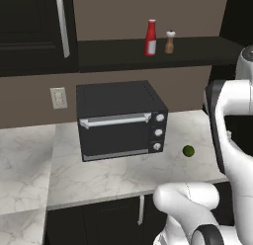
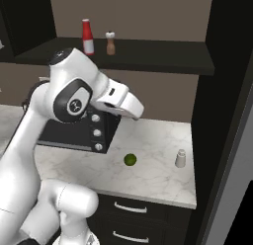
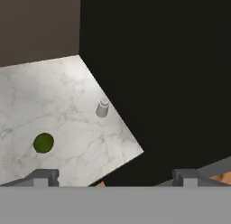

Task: There are various items on the counter. Only move the condiments/shakers into the cabinet.

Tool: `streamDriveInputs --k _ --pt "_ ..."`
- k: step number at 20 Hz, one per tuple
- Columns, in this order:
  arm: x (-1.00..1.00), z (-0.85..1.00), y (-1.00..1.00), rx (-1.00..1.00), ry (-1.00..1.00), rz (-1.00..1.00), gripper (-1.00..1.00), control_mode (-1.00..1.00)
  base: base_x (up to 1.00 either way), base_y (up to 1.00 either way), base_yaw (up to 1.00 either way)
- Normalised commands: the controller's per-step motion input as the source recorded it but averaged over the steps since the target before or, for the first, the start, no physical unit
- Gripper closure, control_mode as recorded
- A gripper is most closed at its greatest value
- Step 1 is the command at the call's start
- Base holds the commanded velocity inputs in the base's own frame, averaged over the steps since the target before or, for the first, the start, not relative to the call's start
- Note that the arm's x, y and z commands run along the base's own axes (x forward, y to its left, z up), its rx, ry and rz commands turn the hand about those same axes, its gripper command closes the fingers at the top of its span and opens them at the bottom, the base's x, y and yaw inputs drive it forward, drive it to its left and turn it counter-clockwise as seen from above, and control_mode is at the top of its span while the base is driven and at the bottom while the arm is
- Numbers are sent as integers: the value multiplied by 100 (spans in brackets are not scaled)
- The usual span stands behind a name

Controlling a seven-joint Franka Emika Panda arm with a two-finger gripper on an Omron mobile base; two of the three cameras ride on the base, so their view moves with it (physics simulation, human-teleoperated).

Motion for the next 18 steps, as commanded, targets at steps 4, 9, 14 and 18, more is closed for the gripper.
streamDriveInputs --k 4,9,14,18 --pt "0 -92 -13 -2 14 0 -100 -100 0 0 0" --pt "6 -73 -42 3 8 1 -100 -100 0 0 0" --pt "15 -55 -54 15 1 5 -100 -100 0 0 0" --pt "23 -38 -44 14 0 4 -100 -100 0 0 0"
